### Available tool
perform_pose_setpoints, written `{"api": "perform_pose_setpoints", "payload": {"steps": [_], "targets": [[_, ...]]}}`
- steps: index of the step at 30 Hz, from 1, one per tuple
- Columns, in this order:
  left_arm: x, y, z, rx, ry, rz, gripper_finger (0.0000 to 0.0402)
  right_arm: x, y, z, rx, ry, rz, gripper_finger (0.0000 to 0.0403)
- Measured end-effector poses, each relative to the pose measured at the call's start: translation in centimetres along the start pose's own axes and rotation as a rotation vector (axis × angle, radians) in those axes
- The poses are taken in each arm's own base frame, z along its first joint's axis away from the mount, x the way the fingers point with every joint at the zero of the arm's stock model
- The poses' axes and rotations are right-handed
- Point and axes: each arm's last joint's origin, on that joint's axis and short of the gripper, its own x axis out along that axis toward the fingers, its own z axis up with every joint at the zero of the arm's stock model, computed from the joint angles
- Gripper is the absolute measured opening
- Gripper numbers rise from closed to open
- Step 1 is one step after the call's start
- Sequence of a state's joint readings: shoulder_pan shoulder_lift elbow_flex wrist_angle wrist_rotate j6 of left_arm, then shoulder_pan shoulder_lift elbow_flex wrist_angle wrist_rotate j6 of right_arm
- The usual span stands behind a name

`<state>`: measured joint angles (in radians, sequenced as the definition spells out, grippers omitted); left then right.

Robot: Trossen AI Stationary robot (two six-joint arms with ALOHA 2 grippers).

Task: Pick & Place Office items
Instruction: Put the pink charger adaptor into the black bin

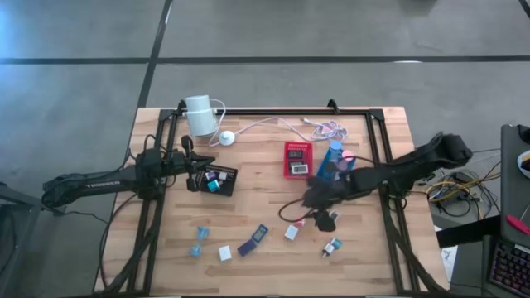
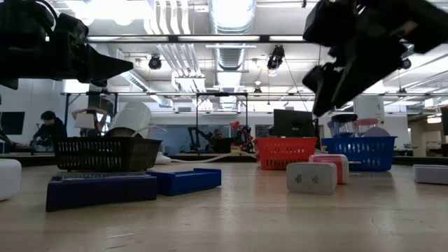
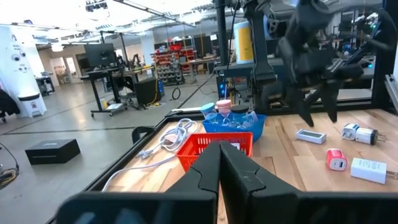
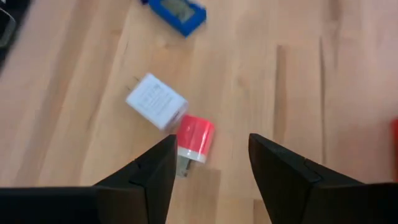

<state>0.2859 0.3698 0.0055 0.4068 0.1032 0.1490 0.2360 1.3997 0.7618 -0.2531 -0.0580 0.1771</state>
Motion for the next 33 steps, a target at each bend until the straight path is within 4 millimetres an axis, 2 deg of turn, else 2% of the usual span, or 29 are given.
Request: {"api": "perform_pose_setpoints", "payload": {"steps": [8,24,33], "targets": [[0.0,0.0,0.0,0.000,0.005,-0.001,0.0012,3.0,-0.1,-0.6,0.032,0.070,0.014,0.0204],[0.0,0.0,-0.2,-0.001,0.018,-0.002,0.0012,5.4,0.6,-1.3,0.075,0.103,0.045,0.0235],[0.0,0.0,-0.2,-0.001,0.019,-0.003,0.0013,7.2,0.4,-2.0,0.086,0.156,0.032,0.0231]]}}
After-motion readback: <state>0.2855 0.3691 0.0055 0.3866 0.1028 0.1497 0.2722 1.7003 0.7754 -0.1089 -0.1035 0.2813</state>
